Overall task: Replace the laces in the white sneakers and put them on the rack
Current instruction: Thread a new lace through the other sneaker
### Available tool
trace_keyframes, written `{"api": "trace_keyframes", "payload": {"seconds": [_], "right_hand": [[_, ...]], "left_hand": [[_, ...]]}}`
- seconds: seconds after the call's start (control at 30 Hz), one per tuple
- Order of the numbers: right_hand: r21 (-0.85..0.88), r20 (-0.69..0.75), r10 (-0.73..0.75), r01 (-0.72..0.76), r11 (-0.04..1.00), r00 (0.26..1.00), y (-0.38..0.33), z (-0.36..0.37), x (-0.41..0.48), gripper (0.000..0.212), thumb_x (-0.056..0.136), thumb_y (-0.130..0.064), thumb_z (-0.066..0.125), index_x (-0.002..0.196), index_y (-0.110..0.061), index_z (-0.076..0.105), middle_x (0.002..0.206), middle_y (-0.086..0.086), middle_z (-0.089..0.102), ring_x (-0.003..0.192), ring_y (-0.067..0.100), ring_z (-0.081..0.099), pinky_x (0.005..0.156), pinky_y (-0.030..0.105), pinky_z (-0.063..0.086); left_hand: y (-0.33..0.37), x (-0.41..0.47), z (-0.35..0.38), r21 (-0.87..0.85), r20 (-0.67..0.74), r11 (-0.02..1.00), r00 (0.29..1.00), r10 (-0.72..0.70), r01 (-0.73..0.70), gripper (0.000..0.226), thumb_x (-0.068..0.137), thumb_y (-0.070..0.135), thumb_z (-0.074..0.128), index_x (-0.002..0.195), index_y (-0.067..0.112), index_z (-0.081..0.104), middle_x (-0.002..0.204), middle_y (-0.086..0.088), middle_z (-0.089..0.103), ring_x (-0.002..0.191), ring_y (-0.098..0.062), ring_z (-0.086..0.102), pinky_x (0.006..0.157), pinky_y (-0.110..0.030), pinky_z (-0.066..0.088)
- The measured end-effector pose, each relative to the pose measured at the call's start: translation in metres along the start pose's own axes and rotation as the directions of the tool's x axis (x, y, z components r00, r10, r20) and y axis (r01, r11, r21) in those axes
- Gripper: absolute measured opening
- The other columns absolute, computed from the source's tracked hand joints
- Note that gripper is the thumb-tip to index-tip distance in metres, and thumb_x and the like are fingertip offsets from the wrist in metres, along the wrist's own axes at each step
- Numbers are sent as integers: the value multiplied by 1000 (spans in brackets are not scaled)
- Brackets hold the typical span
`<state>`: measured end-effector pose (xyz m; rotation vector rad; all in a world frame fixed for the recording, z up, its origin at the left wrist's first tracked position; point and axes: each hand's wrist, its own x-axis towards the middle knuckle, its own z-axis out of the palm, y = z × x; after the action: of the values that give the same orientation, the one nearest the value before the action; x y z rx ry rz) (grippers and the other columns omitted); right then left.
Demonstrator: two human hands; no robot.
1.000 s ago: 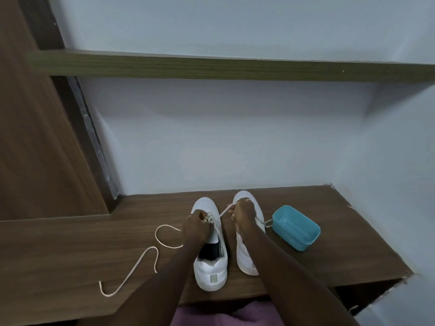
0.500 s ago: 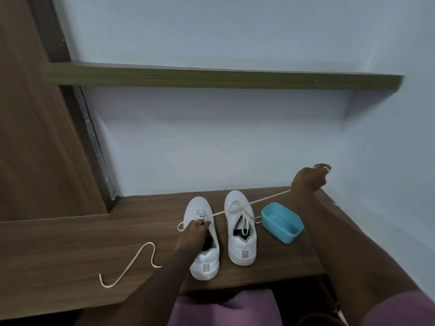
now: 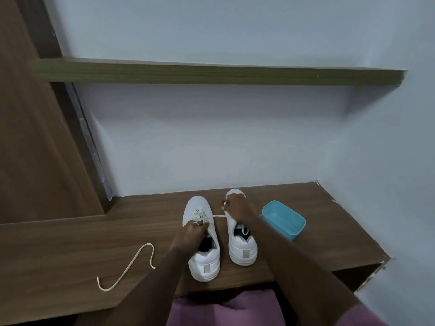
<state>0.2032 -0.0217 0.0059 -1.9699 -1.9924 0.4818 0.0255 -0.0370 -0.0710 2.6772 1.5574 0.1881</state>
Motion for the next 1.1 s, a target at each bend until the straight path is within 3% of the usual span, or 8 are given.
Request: {"api": "trace_keyframes", "payload": {"seconds": [0.2, 0.4, 0.53, 0.7, 0.8, 0.9, 1.0, 1.1], "right_hand": [[-203, 23, 8, -3, 979, 1000, -25, 53, 6, 31, 93, -10, 46, 120, -11, 61, 124, 9, 59, 115, 28, 57, 90, 34, 47], [-9, -149, 213, -217, 976, 966, -23, 42, 2, 27, 94, -14, 42, 111, -8, 62, 114, 11, 64, 109, 30, 60, 86, 34, 48], [97, -60, 325, -318, 943, 944, 7, 1, 7, 31, 93, -13, 40, 116, -1, 57, 117, 17, 60, 111, 35, 57, 89, 37, 47], [274, 21, 457, -445, 853, 889, 46, -37, 1, 26, 88, -11, 51, 63, -15, 55, 44, -6, 61, 68, 21, 65, 76, 33, 56], [195, 15, 454, -448, 873, 891, 46, -40, -6, 24, 84, -10, 50, 61, -15, 56, 64, 1, 68, 71, 21, 67, 77, 33, 56], [35, 75, 430, -433, 901, 900, 36, -31, -9, 9, 79, -13, 52, 73, -15, 58, 84, 3, 67, 84, 20, 68, 72, 28, 50], [-173, 0, 359, -354, 919, 933, 17, -25, -13, 27, 84, -20, 54, 109, -15, 61, 108, 3, 65, 105, 22, 62, 78, 29, 47], [-220, -83, 251, -263, 939, 965, -5, -7, -7, 29, 92, -20, 46, 115, -10, 61, 115, 7, 64, 108, 25, 61, 83, 30, 48]], "left_hand": [[-13, 4, 9, 14, -67, 993, 990, 121, -120, 55, 45, 21, 91, 97, 16, 74, 68, 0, 68, 59, -17, 65, 43, -19, 47], [-11, 0, 11, 7, -154, 990, 978, 141, -142, 59, 40, 14, 93, 96, 12, 75, 76, -3, 71, 64, -21, 68, 44, -21, 51], [-7, -2, 13, -36, -143, 995, 986, 85, -91, 61, 40, 5, 92, 99, 7, 74, 78, -6, 71, 68, -24, 69, 49, -22, 53], [-8, -3, 17, -93, -131, 995, 991, 17, -30, 66, 37, 7, 93, 99, 13, 74, 79, -1, 72, 69, -20, 69, 48, -22, 53], [-1, -8, 7, -203, -191, 978, 982, 15, -55, 55, 64, 10, 85, 116, 10, 67, 85, -5, 72, 73, -22, 67, 57, -23, 51], [-7, -14, 7, -409, -168, 882, 931, -324, 233, 43, 97, 24, 43, 139, 17, 45, 105, -16, 69, 94, -33, 64, 75, -33, 45], [-23, -17, 12, -505, -53, 784, 893, -447, 362, 26, 96, 14, 45, 110, 7, 66, 104, -13, 69, 99, -32, 62, 72, -29, 37], [-26, -16, 10, -556, 132, 712, 891, -434, 429, 16, 95, 28, 52, 89, 14, 56, 97, -8, 66, 91, -24, 58, 71, -26, 33]]}}
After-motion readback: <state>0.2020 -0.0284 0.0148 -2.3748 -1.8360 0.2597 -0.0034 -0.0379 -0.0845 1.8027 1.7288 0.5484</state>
